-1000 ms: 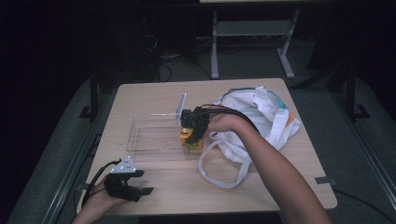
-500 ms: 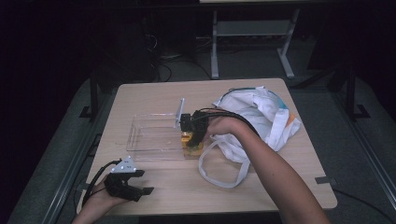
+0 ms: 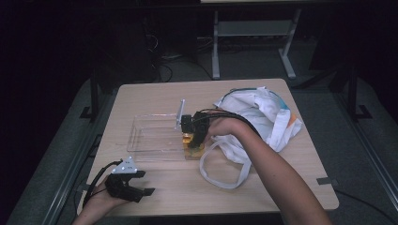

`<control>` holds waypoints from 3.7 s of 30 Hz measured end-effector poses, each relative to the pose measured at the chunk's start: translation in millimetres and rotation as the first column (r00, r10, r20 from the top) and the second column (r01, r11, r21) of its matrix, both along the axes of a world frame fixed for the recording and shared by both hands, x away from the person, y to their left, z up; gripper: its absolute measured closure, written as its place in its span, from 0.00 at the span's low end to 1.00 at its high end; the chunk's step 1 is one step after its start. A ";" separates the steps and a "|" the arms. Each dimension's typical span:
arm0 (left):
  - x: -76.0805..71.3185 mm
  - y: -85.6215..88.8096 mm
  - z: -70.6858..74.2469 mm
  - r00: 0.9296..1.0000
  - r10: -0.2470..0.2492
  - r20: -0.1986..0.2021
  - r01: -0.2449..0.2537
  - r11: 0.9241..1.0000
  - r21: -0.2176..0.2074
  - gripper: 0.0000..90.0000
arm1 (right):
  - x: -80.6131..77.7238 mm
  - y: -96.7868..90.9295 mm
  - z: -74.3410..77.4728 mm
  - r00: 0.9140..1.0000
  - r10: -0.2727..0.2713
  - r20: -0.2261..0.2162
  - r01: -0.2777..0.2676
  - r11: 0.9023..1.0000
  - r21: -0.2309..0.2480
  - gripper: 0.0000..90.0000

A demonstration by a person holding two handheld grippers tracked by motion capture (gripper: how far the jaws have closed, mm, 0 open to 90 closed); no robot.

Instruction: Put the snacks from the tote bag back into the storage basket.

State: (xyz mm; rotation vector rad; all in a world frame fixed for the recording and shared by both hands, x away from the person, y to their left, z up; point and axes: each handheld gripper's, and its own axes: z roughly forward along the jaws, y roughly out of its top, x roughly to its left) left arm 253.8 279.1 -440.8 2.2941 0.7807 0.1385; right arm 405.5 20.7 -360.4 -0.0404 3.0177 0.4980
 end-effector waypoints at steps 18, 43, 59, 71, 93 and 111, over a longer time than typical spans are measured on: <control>0.2 -1.0 -0.8 1.000 -0.001 -0.002 0.001 1.000 -0.005 0.25 | 3.3 -8.4 11.2 0.998 -0.038 -0.042 0.041 0.997 0.064 0.42; 2.5 -4.2 -1.6 1.000 -0.006 -0.002 0.006 1.000 -0.011 0.25 | -0.2 -63.1 21.7 0.959 -0.278 -0.052 0.283 0.928 0.241 0.32; 5.6 -7.9 -4.1 1.000 -0.008 -0.010 0.008 1.000 -0.014 0.25 | -26.0 -135.8 23.9 0.880 -0.468 -0.080 0.466 0.815 0.344 0.32; 6.0 -7.0 -3.8 1.000 -0.011 -0.008 0.011 1.000 -0.009 0.25 | -47.3 -177.8 10.1 0.818 -0.569 -0.091 0.555 0.737 0.386 0.31; 5.4 -7.9 -2.9 1.000 -0.001 -0.005 0.001 1.000 -0.012 0.25 | -102.5 -251.6 -33.3 0.716 -0.692 -0.092 0.655 0.621 0.430 0.31; 5.5 -5.6 -2.3 1.000 0.011 0.018 -0.011 1.000 -0.002 0.26 | -132.4 -288.9 -72.0 0.613 -0.782 -0.110 0.746 0.528 0.405 0.31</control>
